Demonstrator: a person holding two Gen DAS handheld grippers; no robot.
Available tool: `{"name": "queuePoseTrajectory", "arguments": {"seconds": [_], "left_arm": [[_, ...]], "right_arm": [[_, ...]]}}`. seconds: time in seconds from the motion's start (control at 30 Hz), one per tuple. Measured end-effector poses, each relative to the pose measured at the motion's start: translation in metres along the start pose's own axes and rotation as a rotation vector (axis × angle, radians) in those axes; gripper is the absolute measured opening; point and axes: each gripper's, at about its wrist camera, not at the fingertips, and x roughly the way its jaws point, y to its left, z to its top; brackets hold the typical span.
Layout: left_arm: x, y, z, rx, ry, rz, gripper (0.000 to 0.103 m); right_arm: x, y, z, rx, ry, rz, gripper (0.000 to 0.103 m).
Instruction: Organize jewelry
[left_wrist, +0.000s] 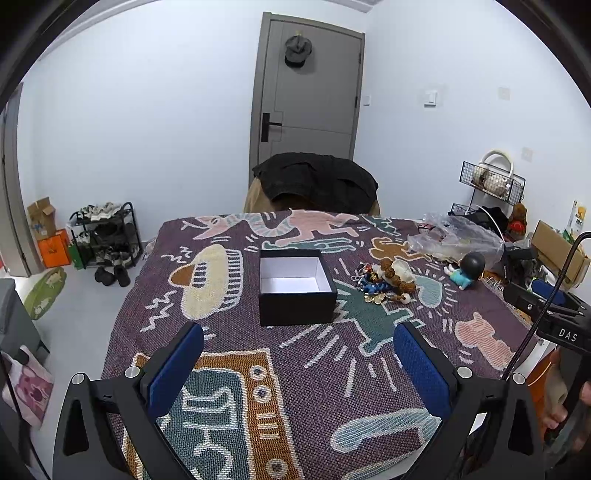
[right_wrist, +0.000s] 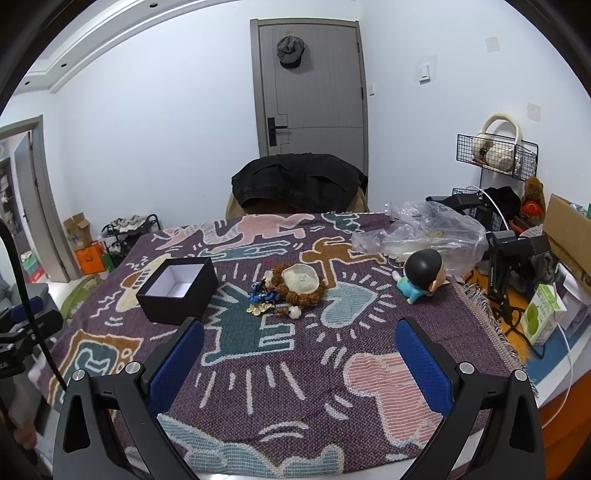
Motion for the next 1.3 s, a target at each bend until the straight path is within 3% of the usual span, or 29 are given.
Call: {"name": "queuePoseTrajectory", "arguments": {"seconds": [0.7, 1.3], "left_arm": [[0.0003, 0.0013, -0.0004, -0.005, -0.006, -0.016, 0.103], [0.0020, 0.0032, -0.0013, -0.014, 0.004, -0.031, 0.103]], "right_arm": [[-0.0043, 0.0029, -0.0015, -0.013, -0.003, -0.056, 0.103], [-0.0032, 0.0018, 0.0008, -0.002, 0.004, -0.049, 0.103]]}}
